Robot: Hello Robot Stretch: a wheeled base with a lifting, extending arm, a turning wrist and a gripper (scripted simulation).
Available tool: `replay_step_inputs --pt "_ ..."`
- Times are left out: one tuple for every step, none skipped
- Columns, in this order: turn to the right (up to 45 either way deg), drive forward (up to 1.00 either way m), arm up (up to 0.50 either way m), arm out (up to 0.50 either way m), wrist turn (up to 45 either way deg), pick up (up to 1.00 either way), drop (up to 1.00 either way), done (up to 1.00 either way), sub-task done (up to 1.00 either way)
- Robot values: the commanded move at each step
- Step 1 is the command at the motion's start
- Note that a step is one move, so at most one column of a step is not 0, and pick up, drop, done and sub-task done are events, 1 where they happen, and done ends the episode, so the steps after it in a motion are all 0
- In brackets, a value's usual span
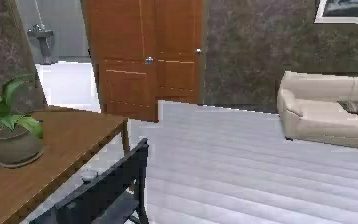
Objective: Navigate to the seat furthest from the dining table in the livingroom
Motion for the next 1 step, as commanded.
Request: replay_step_inputs --pt "-45.0 0.0 0.0 0.0 0.0 0.0 0.0 0.0 0.0"
